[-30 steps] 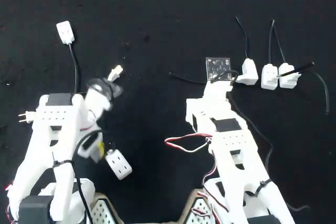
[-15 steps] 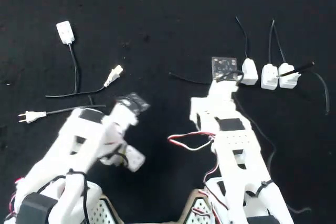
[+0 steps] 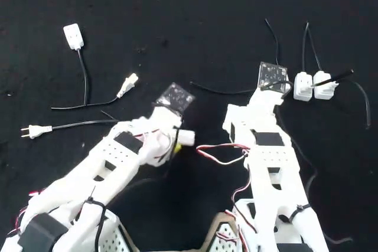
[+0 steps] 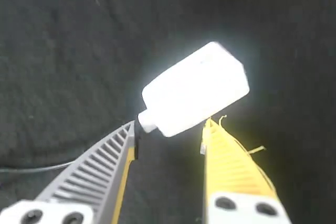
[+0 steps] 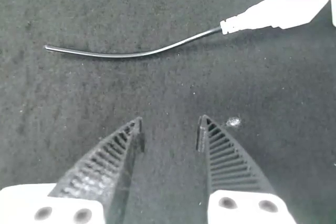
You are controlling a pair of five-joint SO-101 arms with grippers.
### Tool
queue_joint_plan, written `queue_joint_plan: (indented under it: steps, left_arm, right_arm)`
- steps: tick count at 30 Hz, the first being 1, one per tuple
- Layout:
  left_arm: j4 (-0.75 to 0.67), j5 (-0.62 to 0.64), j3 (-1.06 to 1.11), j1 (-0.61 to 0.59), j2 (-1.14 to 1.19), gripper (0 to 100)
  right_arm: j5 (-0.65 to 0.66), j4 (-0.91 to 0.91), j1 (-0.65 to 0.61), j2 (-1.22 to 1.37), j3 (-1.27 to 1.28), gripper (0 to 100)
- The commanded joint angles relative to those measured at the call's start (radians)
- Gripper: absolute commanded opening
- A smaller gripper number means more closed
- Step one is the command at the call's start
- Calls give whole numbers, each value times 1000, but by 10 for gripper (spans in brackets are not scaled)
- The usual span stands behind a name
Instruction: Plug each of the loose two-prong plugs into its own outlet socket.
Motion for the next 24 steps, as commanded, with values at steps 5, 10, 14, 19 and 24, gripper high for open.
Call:
queue_joint_plan:
  steps: [5,10,14,19,24]
  left_arm:
    - [49,49,-82,-71,132,205]
    - [295,46,-205,-82,137,202]
    - [440,46,-349,-94,137,202]
    - [407,48,-449,-283,167,202]
    - [318,91,-446,-404,270,202]
  right_arm:
    - [-8,-8,14,-33,-59,166]
    - [-6,-8,12,-33,-61,166]
    - [-6,-8,12,-33,-61,166]
    - [-6,-8,12,-33,-61,166]
    - [-3,-8,12,-33,-62,166]
